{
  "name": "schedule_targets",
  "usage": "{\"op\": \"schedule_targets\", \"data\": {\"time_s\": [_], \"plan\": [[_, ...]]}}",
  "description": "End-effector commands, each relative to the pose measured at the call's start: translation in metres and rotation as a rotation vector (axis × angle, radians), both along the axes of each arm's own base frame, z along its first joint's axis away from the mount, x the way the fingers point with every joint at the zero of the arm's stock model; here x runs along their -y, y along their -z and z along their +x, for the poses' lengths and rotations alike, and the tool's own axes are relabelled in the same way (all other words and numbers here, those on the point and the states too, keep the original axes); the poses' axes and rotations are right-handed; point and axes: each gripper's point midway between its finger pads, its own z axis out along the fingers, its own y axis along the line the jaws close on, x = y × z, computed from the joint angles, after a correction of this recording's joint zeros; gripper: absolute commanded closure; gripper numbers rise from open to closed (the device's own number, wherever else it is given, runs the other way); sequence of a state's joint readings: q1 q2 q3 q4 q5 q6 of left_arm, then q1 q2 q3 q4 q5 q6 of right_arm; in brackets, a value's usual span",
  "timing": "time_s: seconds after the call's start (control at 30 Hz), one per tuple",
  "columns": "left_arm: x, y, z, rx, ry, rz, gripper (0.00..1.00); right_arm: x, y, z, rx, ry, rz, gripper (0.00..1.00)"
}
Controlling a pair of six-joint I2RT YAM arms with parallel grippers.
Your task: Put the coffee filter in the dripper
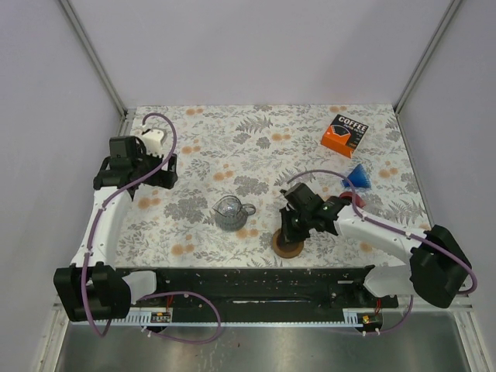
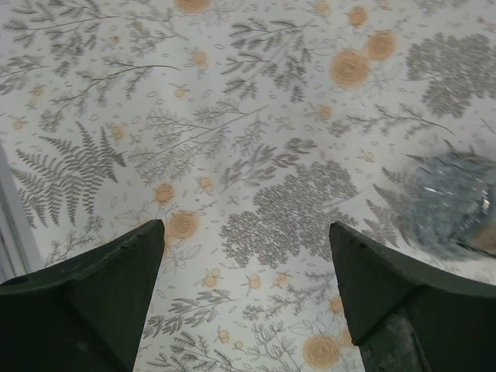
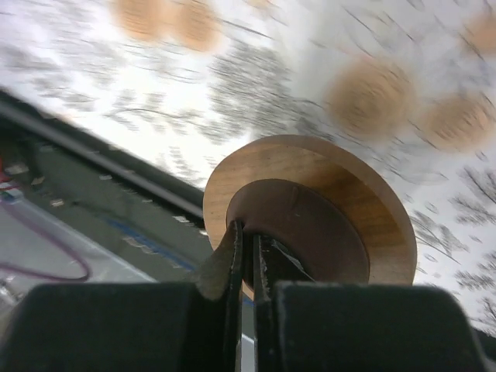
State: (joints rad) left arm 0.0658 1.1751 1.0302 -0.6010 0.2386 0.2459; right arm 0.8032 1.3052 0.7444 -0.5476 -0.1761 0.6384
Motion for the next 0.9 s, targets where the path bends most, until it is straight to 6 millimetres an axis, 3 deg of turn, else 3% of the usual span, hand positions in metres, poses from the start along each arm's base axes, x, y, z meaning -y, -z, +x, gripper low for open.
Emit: {"op": "schedule_targets", "data": {"time_s": [0.0, 0.23, 0.4, 0.47, 0.63, 0.77, 0.87], "plan": [[0.045, -0.045, -0.016, 0.08, 0.27, -0.126, 0.09, -0.057, -0.11, 0.018, 0.204, -0.214, 0.314, 1.0], [0.111, -0.096, -0.044, 0.19, 0.636, -0.315, 0.16, -0.086, -0.189, 0.02, 0.301, -0.381, 0.475, 1.0], [0.154, -0.13, -0.063, 0.325, 0.881, -0.229, 0.21, -0.103, -0.238, 0.018, 0.345, -0.493, 0.579, 1.0], [0.163, -0.132, -0.068, 0.371, 0.967, -0.184, 0.21, -0.107, -0.254, 0.018, 0.365, -0.527, 0.617, 1.0], [0.18, -0.156, -0.075, 0.445, 1.05, -0.162, 0.19, -0.11, -0.265, 0.033, 0.396, -0.531, 0.579, 1.0], [0.181, -0.174, -0.072, 0.246, 0.857, -0.33, 0.15, -0.113, -0.278, 0.045, 0.468, -0.51, 0.578, 1.0], [0.187, -0.177, -0.095, 0.1, 0.848, -0.46, 0.16, -0.114, -0.279, 0.05, 0.501, -0.504, 0.573, 1.0]]}}
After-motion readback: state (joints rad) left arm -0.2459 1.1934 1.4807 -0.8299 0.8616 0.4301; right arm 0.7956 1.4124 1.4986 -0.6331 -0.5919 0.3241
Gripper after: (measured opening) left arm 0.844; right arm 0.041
